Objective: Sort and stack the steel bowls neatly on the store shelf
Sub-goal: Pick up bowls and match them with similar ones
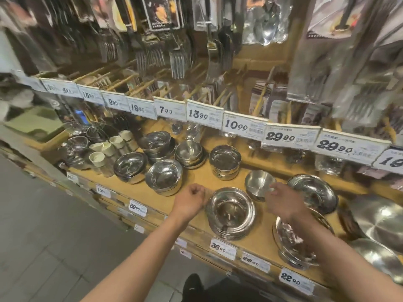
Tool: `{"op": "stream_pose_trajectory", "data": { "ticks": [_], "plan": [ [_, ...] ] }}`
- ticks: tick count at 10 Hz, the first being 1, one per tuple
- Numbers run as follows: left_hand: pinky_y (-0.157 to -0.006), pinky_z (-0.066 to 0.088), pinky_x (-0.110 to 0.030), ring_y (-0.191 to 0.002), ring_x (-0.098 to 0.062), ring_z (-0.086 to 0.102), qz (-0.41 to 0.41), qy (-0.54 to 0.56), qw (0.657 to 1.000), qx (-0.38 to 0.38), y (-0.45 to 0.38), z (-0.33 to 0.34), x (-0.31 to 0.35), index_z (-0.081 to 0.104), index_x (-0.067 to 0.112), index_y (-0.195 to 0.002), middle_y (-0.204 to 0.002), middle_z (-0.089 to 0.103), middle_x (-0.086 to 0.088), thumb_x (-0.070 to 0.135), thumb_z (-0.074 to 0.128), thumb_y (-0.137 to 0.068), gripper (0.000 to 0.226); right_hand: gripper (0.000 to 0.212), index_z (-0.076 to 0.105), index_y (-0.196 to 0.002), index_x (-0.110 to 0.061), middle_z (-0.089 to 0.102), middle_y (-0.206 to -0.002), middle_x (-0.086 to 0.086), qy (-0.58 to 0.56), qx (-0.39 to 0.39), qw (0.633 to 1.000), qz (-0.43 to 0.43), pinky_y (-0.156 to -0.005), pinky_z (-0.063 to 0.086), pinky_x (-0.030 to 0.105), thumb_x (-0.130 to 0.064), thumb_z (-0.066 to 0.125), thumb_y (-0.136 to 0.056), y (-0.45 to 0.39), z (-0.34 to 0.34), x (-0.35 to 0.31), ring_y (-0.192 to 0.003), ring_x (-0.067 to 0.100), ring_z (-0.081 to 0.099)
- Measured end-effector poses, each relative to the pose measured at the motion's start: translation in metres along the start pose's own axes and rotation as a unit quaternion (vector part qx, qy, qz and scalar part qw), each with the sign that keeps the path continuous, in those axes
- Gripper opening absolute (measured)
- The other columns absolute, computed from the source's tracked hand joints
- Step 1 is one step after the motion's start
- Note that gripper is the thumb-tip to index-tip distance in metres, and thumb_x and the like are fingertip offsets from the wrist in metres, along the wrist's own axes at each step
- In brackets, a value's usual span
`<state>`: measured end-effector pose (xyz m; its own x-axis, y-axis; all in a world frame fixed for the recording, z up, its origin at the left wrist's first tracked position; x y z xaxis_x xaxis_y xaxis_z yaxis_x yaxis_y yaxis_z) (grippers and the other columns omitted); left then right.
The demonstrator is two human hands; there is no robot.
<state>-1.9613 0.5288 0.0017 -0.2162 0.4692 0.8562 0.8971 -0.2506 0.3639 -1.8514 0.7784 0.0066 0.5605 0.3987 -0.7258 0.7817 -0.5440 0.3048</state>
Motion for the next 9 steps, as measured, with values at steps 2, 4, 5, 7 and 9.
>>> {"op": "stream_pose_trajectory", "data": {
  "ticks": [2, 4, 5, 7, 9],
  "plan": [
    [-0.092, 0.057, -0.051, -0.086, -0.018, 0.067, -0.028, -0.004, 1.000, 0.000, -0.049, -0.056, -0.031, 0.071, 0.024, -0.088, -0.089, 0.072, 0.005, 0.025, 0.057, -0.099, 0.018, 0.020, 0.067, -0.105, -0.012, 0.063, -0.103, 0.007, -0.037, -0.027, 0.995, 0.086, -0.082, 0.050, 0.034, -0.024, 0.052, -0.101, -0.083, 0.049, -0.038, -0.098, 0.027, 0.064],
    [-0.079, 0.059, -0.032, -0.069, -0.002, 0.064, -0.030, -0.024, 0.998, -0.050, -0.107, -0.076, -0.042, 0.072, 0.022, -0.096, -0.073, 0.066, 0.018, 0.025, 0.056, -0.098, 0.016, 0.011, 0.059, -0.090, -0.025, 0.060, -0.083, 0.000, -0.164, -0.020, 0.978, 0.129, -0.048, 0.052, 0.022, -0.017, 0.061, -0.097, -0.149, 0.100, -0.052, -0.058, 0.008, 0.061],
    [-0.058, 0.045, -0.005, -0.058, 0.014, 0.060, -0.010, -0.050, 0.996, -0.070, -0.124, -0.070, -0.036, 0.072, 0.031, -0.097, -0.083, 0.068, 0.021, 0.025, 0.054, -0.100, 0.019, 0.009, 0.060, -0.092, -0.013, 0.060, -0.075, 0.007, -0.145, 0.012, 0.972, 0.186, -0.035, 0.043, 0.020, -0.008, 0.059, -0.099, -0.159, 0.111, -0.043, -0.051, 0.016, 0.055],
    [-0.076, 0.061, -0.031, -0.061, 0.004, 0.067, -0.034, -0.029, 0.992, -0.122, -0.145, -0.057, -0.026, 0.070, 0.025, -0.102, -0.094, 0.070, 0.010, 0.005, 0.053, -0.096, 0.027, 0.014, 0.064, -0.107, -0.001, 0.072, -0.087, 0.020, -0.118, 0.037, 0.967, 0.221, -0.040, 0.045, 0.024, -0.001, 0.052, -0.100, -0.153, 0.116, -0.034, -0.045, 0.021, 0.063],
    [-0.086, 0.061, -0.033, -0.086, -0.009, 0.067, 0.008, -0.069, 0.985, -0.157, -0.159, -0.033, -0.009, 0.065, 0.029, -0.097, -0.097, 0.066, 0.011, 0.009, 0.053, -0.098, 0.023, 0.021, 0.059, -0.121, -0.011, 0.075, -0.093, 0.017, -0.121, -0.004, 0.972, 0.203, -0.038, 0.049, 0.021, -0.004, 0.056, -0.101, -0.132, 0.114, -0.044, -0.048, 0.016, 0.070]
  ]
}}
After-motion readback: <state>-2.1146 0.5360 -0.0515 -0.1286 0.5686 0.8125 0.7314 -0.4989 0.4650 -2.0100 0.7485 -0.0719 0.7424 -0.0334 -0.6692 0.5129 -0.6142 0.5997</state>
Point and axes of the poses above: each hand's wrist, its own y-axis away from the middle knuckle, its own z-axis out of the palm, x = y × z, the point moved 6 cm from there along -y, towards the middle knuckle
